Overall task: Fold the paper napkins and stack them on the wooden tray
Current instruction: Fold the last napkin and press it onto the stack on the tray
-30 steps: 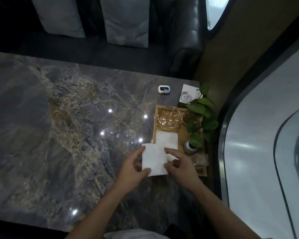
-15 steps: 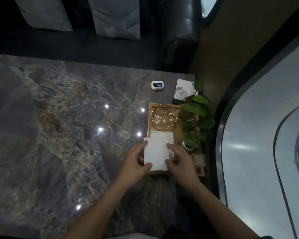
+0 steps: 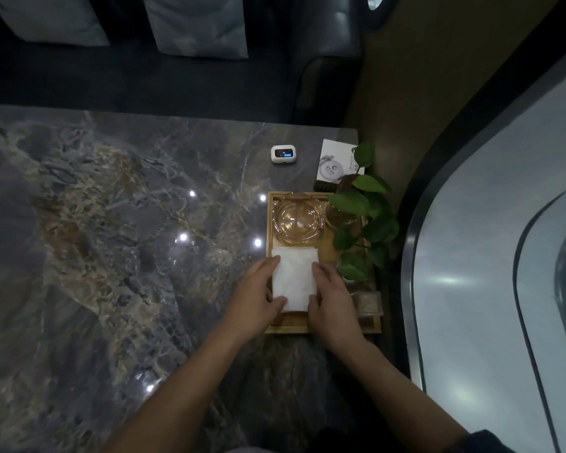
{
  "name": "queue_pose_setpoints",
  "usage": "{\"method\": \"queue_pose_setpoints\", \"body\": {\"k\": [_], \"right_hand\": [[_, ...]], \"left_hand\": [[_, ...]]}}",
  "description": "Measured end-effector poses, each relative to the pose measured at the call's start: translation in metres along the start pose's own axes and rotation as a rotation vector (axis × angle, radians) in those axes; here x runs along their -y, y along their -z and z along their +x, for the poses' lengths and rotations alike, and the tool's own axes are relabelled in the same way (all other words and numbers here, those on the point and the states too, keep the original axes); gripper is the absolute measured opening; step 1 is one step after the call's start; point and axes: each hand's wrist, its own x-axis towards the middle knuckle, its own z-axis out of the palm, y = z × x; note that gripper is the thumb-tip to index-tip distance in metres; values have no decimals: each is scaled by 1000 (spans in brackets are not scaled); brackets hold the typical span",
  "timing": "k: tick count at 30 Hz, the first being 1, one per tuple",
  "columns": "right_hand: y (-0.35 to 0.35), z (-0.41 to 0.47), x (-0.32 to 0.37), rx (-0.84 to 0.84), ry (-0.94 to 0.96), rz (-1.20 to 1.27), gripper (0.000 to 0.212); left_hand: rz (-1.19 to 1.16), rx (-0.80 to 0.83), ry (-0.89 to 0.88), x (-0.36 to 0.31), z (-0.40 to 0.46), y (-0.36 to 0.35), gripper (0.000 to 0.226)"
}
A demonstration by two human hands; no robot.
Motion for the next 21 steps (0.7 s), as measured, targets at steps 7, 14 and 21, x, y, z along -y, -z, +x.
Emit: {"method": "queue_pose_setpoints", "body": {"k": [7,14,21], "right_hand": [[-3,7,-2,8,0,-86,61],[-4,-1,3,21,129,-342,62],[-11,3,-5,81,183,-478,62]], "left_hand": [[22,19,-22,3,5,-3,81],[465,-113,-186,2,-8,-10,53],[684,-27,-165,5,-10,-18,47]]}}
